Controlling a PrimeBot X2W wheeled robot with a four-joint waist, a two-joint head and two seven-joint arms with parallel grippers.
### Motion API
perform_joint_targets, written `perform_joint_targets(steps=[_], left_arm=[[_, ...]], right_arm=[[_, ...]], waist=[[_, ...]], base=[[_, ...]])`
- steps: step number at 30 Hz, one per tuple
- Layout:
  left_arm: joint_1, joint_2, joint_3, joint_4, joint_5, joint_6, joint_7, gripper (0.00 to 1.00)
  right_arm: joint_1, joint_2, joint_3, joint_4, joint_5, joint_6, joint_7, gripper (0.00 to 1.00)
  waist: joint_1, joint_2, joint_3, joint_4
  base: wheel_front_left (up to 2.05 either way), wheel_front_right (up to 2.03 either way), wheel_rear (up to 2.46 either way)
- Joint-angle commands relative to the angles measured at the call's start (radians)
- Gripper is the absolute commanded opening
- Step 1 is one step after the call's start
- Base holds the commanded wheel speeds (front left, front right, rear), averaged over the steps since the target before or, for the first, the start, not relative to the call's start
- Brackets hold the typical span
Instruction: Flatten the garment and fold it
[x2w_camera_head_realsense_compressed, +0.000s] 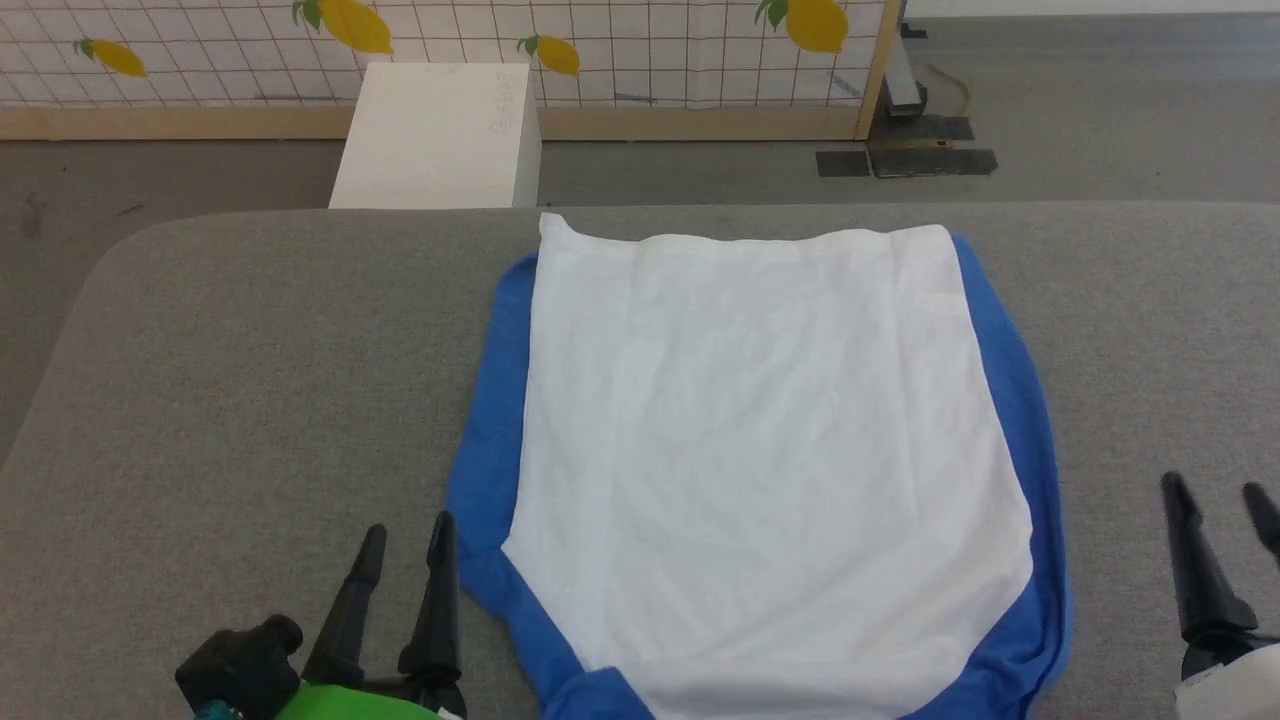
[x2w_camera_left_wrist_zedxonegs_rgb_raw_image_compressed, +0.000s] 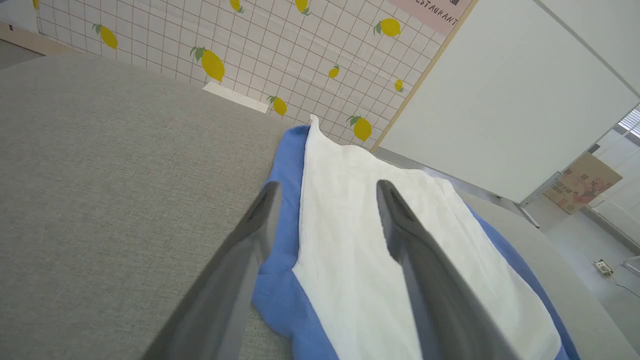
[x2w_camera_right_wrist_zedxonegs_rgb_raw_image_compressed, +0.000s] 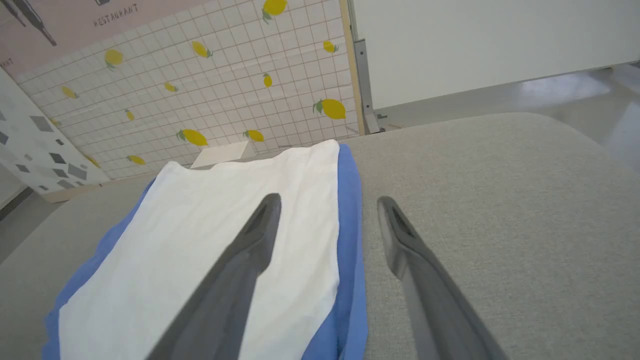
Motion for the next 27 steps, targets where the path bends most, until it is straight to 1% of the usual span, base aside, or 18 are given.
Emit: perform_joint_targets(steps=[1,2,5,7,11,13,15,20,23,25,27], left_arm=[[-0.007,-0.011,0.003,0.022,0.05,0.015,-0.032,1.0],[-0.014,-0.023,0.008,0.035,0.077,0.022,-0.048,1.0],[-0.029,-0.049,0.018,0.087,0.202,0.042,-0.069,1.0],[-0.031,-0.096,0.044,0.091,0.256,0.039,-0.071,1.0],[-0.01,-0.165,0.09,0.1,0.346,-0.004,-0.071,1.0],[-0.002,-0.183,0.107,0.108,0.383,-0.026,-0.071,1.0],[0.001,-0.198,0.126,0.114,0.405,-0.046,-0.071,1.0],[-0.006,-0.216,0.166,0.123,0.441,-0.082,-0.071,1.0],[-0.032,-0.215,0.182,0.135,0.452,-0.117,-0.072,1.0],[-0.068,-0.188,0.179,0.168,0.465,-0.149,-0.071,1.0],[-0.13,-0.147,0.172,0.203,0.475,-0.181,-0.037,1.0]], right_arm=[[-0.028,0.01,0.001,0.013,-0.046,-0.002,-0.071,1.0],[-0.033,0.013,0.014,0.023,-0.069,-0.002,-0.111,1.0],[-0.036,0.018,0.045,0.075,-0.148,-0.002,-0.251,1.0],[-0.03,0.018,0.055,0.13,-0.16,-0.002,-0.331,1.0],[-0.015,0.018,0.082,0.217,-0.24,-0.002,-0.447,1.0],[-0.011,0.018,0.09,0.251,-0.276,-0.002,-0.48,1.0],[-0.013,0.018,0.096,0.275,-0.286,-0.002,-0.5,1.0],[-0.029,0.019,0.094,0.3,-0.289,-0.002,-0.523,1.0],[-0.047,0.019,0.083,0.297,-0.289,-0.002,-0.53,1.0],[-0.055,0.019,0.079,0.291,-0.288,-0.002,-0.532,1.0],[-0.062,0.019,0.078,0.287,-0.285,-0.002,-0.532,1.0]], waist=[[0.0,0.0,0.001,0.003],[0.0,0.0,0.0,0.004],[0.0,0.0,-0.002,0.006],[0.0,0.0,-0.003,0.007],[0.0,0.0,-0.003,0.009],[0.0,0.0,-0.001,0.008],[0.0,0.0,-0.001,0.007],[0.0,0.0,0.005,0.001],[0.0,0.0,0.023,-0.001],[0.0,0.0,0.042,0.0],[0.0,0.0,0.06,0.002]], base=[[0.0,0.0,0.0],[0.0,0.0,0.0],[0.0,0.0,0.0],[0.0,0.0,0.0],[0.0,0.0,0.0],[0.0,0.0,0.0],[0.0,0.0,0.0],[0.0,0.0,0.0],[0.0,0.0,0.0],[0.0,0.0,0.0],[0.0,0.0,0.0]])
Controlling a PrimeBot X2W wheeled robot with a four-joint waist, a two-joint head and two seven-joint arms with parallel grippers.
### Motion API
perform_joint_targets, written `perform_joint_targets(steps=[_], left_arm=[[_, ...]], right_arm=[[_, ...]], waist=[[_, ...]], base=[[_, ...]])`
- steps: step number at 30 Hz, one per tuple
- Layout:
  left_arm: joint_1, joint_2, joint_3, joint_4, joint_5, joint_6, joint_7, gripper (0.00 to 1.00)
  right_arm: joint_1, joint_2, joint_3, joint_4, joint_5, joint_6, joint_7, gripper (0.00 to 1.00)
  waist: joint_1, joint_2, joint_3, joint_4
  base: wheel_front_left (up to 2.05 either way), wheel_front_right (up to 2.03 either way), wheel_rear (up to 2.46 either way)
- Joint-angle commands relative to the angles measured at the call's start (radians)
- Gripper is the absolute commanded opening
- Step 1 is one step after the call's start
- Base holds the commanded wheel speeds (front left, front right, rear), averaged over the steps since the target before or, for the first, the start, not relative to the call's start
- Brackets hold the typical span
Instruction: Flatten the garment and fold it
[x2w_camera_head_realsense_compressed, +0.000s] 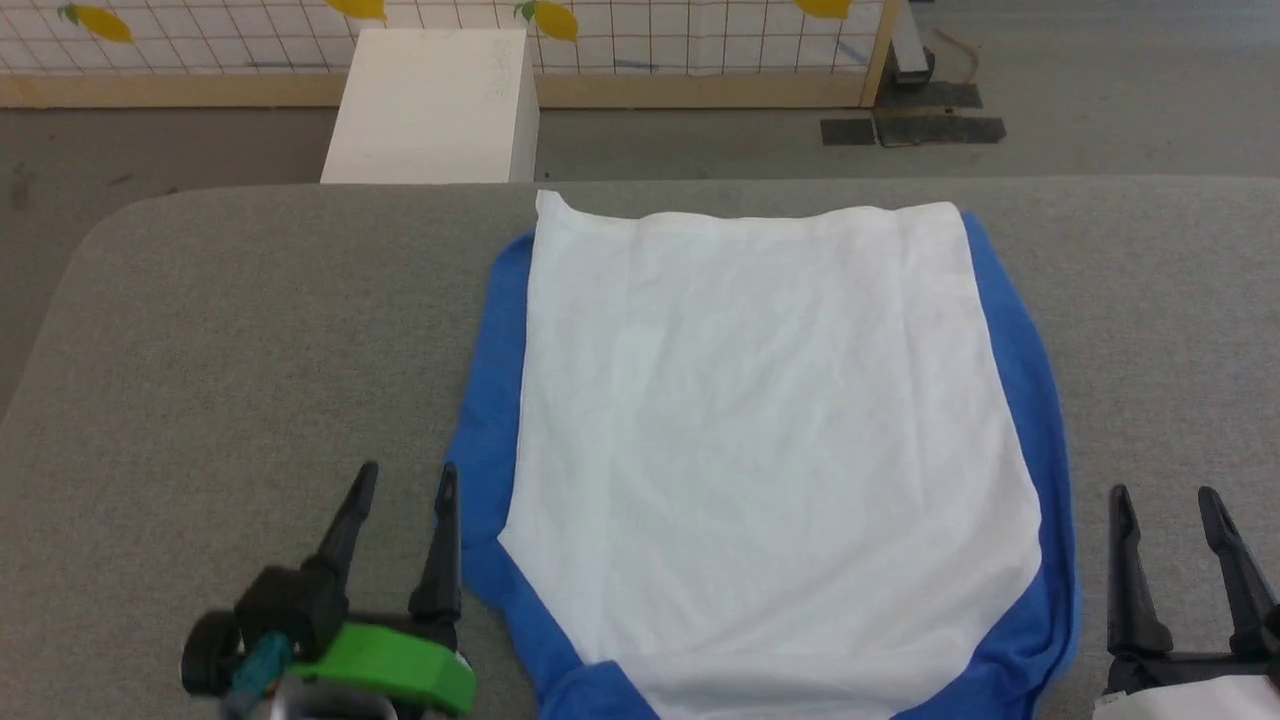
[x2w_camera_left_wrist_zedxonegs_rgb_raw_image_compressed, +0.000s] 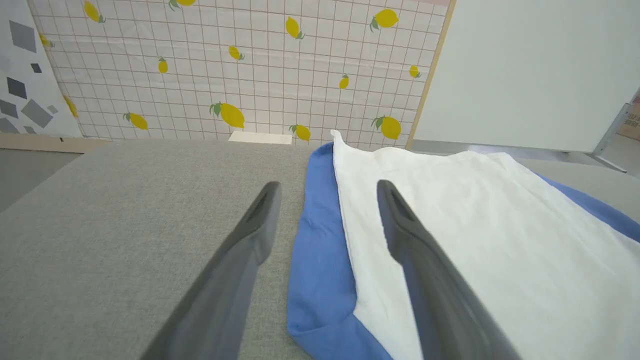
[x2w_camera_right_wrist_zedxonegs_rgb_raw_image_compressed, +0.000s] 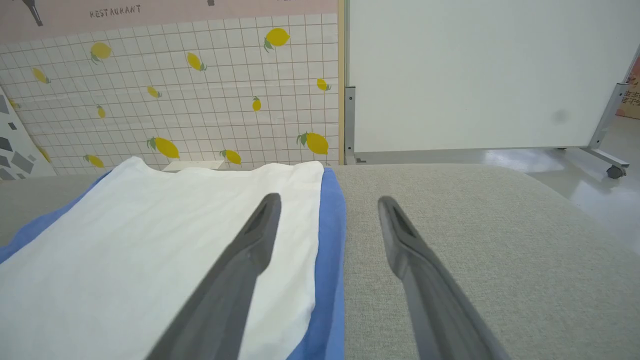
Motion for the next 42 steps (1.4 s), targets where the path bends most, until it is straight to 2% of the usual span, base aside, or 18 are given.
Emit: perform_joint_targets(steps=[1,6,11,16,19,25,28,42], left_arm=[[-0.068,0.03,0.002,0.018,0.003,-0.022,0.044,1.0],[-0.295,0.095,0.015,0.042,-0.094,-0.078,0.328,1.0],[-0.497,0.16,0.038,0.06,-0.221,-0.099,0.615,1.0],[-0.638,0.215,0.054,0.119,-0.325,-0.1,0.859,1.0],[-0.711,0.221,0.07,0.156,-0.372,-0.07,0.964,1.0],[-0.785,0.275,0.038,0.213,-0.354,-0.07,1.071,1.0],[-0.794,0.279,0.034,0.231,-0.364,-0.069,1.098,1.0],[-0.817,0.28,0.029,0.267,-0.374,-0.066,1.09,1.0]], right_arm=[[-0.021,0.001,0.0,-0.006,-0.002,-0.001,-0.004,1.0],[-0.046,0.001,0.005,-0.015,0.008,-0.001,-0.003,1.0],[-0.081,0.001,0.013,-0.013,0.02,-0.001,-0.013,1.0],[-0.11,0.001,0.015,-0.008,0.024,-0.001,-0.024,1.0],[-0.128,0.001,0.017,-0.014,0.024,-0.001,-0.031,1.0],[-0.168,0.001,0.025,-0.027,0.016,-0.001,-0.038,1.0],[-0.177,0.001,0.021,-0.029,0.015,-0.001,-0.041,1.0],[-0.198,0.001,0.009,-0.03,0.022,-0.001,-0.048,1.0]], waist=[[0.0,0.0,0.032,0.003],[0.0,0.0,0.1,0.0],[0.0,0.0,0.18,-0.022],[0.0,0.0,0.255,-0.043],[0.0,0.0,0.298,-0.055],[0.0,0.0,0.359,-0.085],[0.0,0.0,0.377,-0.097],[0.0,0.0,0.436,-0.118]], base=[[0.0,0.0,0.0],[0.0,0.0,0.0],[0.0,0.0,0.0],[0.0,0.0,0.0],[0.0,0.0,0.0],[0.0,0.0,0.0],[0.0,0.0,0.0],[0.0,0.0,0.0]])
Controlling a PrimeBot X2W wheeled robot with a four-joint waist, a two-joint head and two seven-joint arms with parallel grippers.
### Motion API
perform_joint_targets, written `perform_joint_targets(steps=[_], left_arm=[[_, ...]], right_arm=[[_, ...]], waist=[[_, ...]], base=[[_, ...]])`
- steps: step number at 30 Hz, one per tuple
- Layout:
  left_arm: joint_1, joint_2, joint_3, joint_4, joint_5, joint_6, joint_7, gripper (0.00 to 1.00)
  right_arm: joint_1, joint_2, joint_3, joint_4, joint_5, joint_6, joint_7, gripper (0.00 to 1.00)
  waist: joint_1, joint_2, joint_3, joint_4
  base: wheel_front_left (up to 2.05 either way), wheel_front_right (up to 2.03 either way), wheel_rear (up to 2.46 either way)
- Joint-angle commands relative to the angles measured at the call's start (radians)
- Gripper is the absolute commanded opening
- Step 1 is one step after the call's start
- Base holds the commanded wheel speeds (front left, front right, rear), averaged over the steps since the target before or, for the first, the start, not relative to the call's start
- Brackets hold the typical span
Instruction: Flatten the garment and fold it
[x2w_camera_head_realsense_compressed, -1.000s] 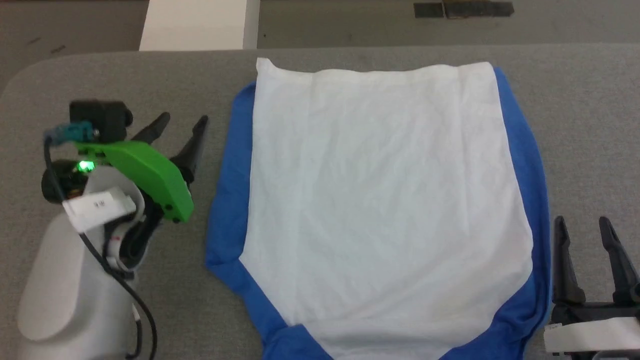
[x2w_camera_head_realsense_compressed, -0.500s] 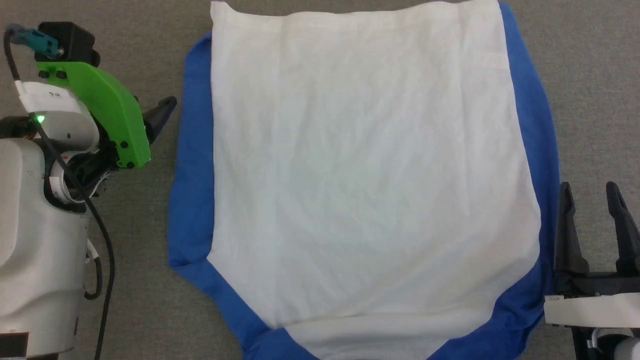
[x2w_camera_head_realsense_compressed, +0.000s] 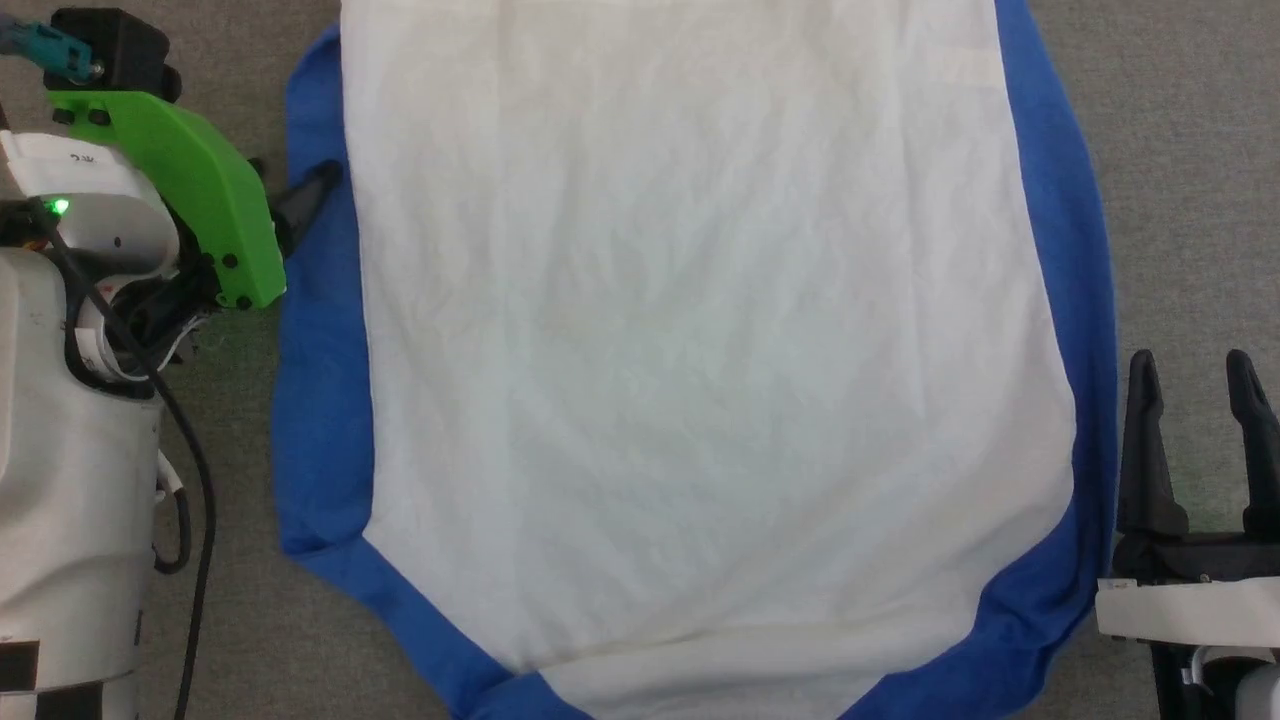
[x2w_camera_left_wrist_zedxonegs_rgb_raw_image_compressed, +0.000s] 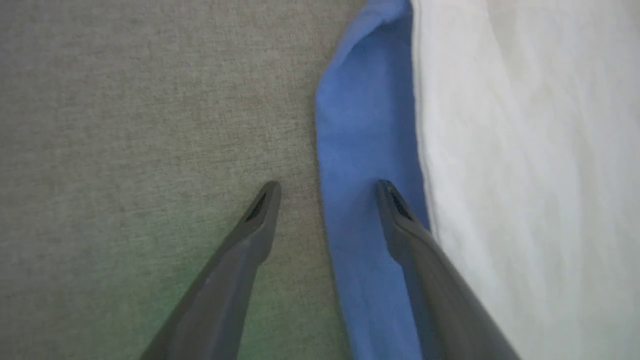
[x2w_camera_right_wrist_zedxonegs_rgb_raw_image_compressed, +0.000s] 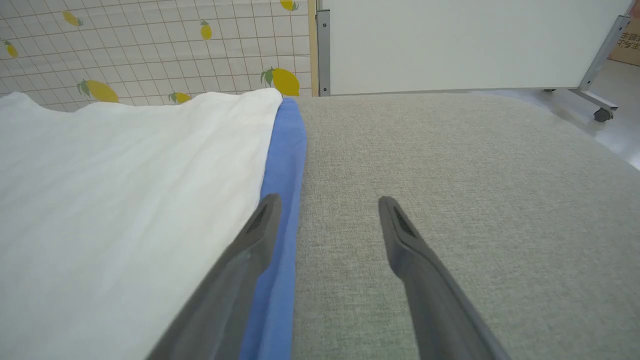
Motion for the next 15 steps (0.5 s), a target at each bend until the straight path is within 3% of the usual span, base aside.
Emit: perform_joint_targets(steps=[1,5,6,7,15], left_arm=[[-0.001,-0.005,-0.008,0.019,-0.01,0.001,0.004,1.0],[-0.008,-0.008,-0.011,0.026,-0.015,-0.003,-0.002,0.96],[-0.009,-0.008,-0.013,0.027,-0.017,-0.007,-0.007,0.3],[-0.01,-0.008,-0.013,0.028,-0.019,-0.011,-0.015,0.0],[-0.015,-0.022,0.008,0.056,-0.044,-0.023,-0.099,0.0]], right_arm=[[-0.02,0.001,-0.004,-0.004,0.003,-0.001,-0.008,1.0],[-0.029,0.001,-0.006,-0.004,0.003,-0.001,-0.009,1.0],[-0.032,0.001,-0.005,-0.005,0.004,-0.001,-0.009,1.0],[-0.034,0.001,-0.005,-0.005,0.004,-0.001,-0.009,1.0],[-0.042,0.001,-0.02,0.0,-0.002,-0.001,-0.006,1.0]], waist=[[-0.0002,-0.0001,0.011,-0.003],[-0.0002,-0.0001,0.024,-0.005],[-0.0002,-0.0001,0.028,-0.006],[-0.0002,-0.0001,0.031,-0.007],[-0.0002,-0.0001,0.023,0.002]], base=[[0.0,0.0,0.0],[0.0,0.0,0.0],[0.0,0.0,0.0],[0.0,0.0,0.0],[0.0,0.0,0.0]])
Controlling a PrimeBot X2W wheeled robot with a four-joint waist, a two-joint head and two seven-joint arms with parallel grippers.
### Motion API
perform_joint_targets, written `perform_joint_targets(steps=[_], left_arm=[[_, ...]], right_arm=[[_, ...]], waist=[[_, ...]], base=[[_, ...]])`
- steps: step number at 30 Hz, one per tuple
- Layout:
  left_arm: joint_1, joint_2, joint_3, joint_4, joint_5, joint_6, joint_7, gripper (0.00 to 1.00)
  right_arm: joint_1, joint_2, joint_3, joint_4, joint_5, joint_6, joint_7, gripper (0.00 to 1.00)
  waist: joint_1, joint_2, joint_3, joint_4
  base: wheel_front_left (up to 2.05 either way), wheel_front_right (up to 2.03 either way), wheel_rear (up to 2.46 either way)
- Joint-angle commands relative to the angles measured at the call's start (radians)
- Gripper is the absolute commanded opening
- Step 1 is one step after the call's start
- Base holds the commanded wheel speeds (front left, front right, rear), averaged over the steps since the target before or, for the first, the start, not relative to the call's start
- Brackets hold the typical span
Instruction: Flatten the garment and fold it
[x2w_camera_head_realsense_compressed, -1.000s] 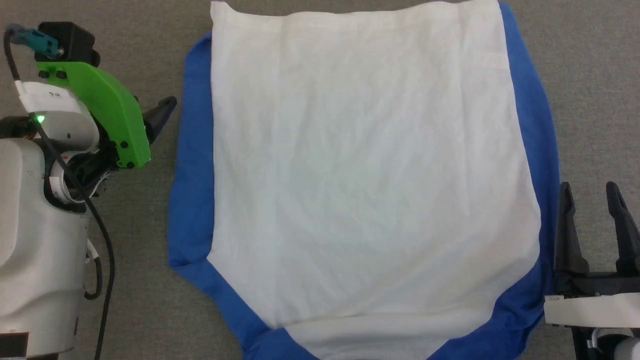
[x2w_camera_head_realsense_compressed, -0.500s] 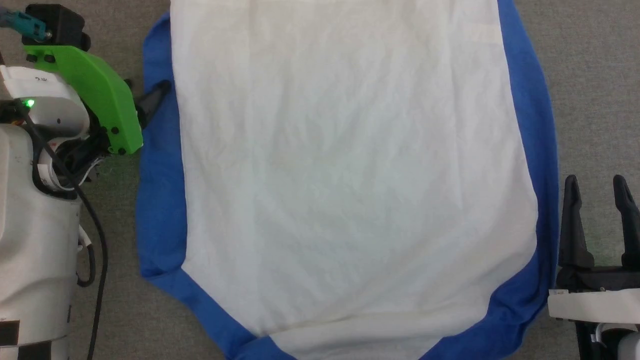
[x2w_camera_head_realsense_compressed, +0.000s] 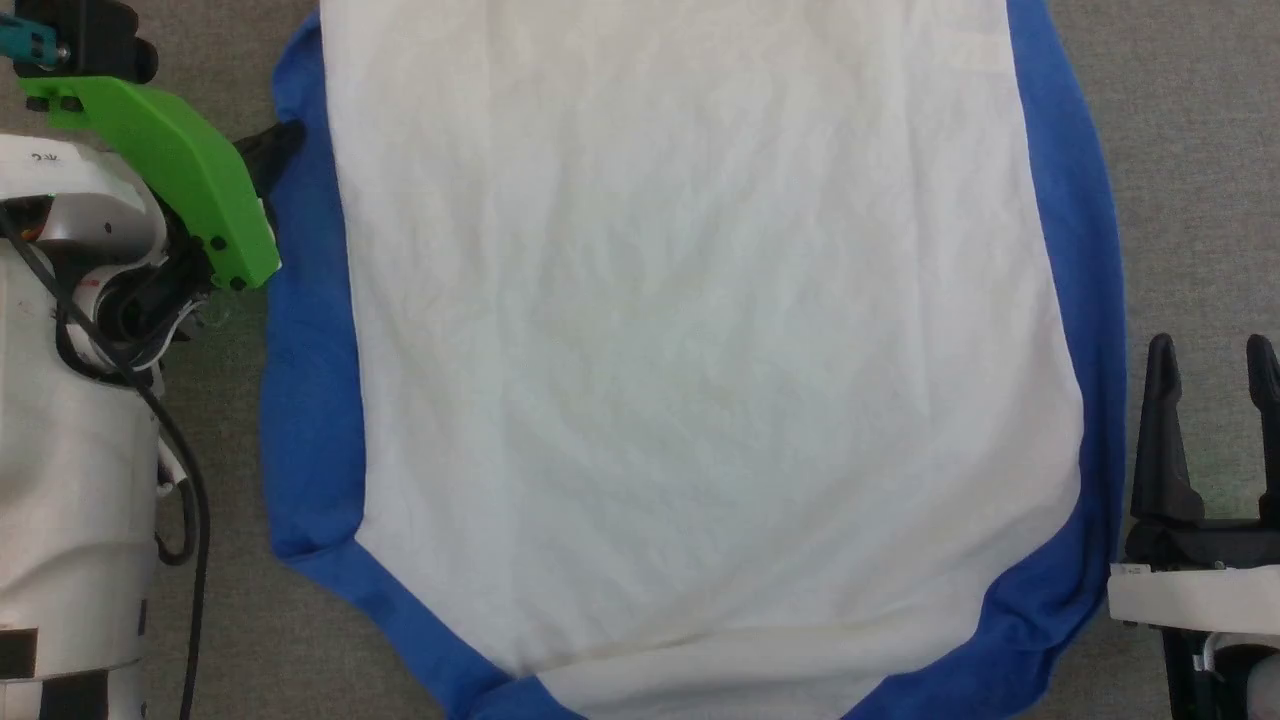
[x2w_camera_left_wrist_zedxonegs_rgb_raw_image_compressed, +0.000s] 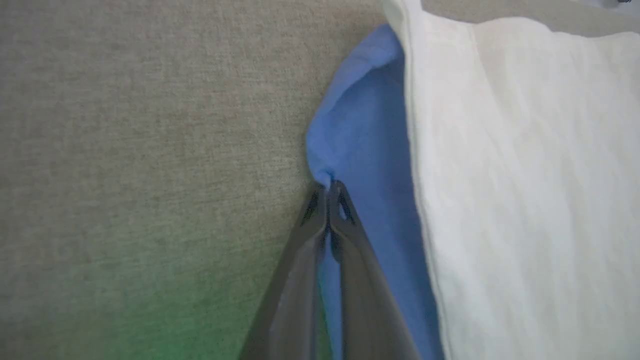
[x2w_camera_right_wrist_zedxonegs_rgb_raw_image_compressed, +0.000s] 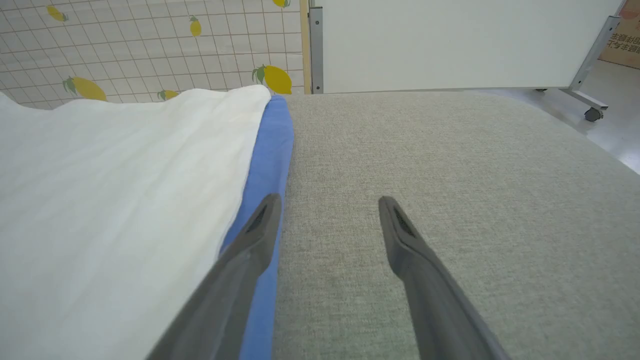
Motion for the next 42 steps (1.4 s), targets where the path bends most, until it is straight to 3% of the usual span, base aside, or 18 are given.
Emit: perform_joint_targets(steps=[1,4,15,26,33,38,42], left_arm=[[0.005,-0.015,-0.002,0.022,-0.005,-0.004,-0.011,0.0],[0.008,-0.03,0.024,0.03,-0.032,-0.005,-0.049,0.0],[0.129,0.001,0.062,-0.01,-0.081,-0.021,-0.097,0.0],[0.298,0.079,0.145,-0.175,-0.153,-0.03,-0.112,0.0],[0.379,0.112,0.153,-0.305,-0.137,-0.031,-0.119,0.0],[0.426,0.084,0.109,-0.42,-0.073,-0.017,-0.159,0.0],[0.461,0.03,0.023,-0.514,0.001,-0.003,-0.196,0.0]], right_arm=[[-0.018,0.001,-0.003,0.001,-0.003,-0.001,-0.004,1.0],[-0.017,0.001,-0.001,0.007,-0.003,-0.001,-0.004,1.0],[0.025,0.001,0.012,0.048,-0.001,-0.001,0.005,1.0],[0.098,0.001,0.02,0.068,0.017,-0.001,0.019,1.0],[0.129,0.001,0.02,0.074,0.027,-0.001,0.022,1.0],[0.15,0.001,0.014,0.073,0.032,-0.001,0.024,1.0],[0.161,0.001,0.008,0.07,0.035,-0.001,0.025,1.0]], waist=[[-0.0001,0.0,-0.016,0.007],[-0.0001,0.0,-0.051,0.017],[-0.0001,0.0,-0.258,0.062],[-0.0001,0.0,-0.441,0.087],[-0.0001,0.0,-0.509,0.103],[-0.0001,0.0,-0.533,0.117],[-0.0001,0.0,-0.539,0.128]], base=[[0.0,0.0,0.0],[0.0,0.0,0.0],[0.0,0.0,0.0],[0.0,0.0,0.0],[0.0,0.0,0.0],[0.0,0.0,0.0],[0.0,0.0,0.0]])
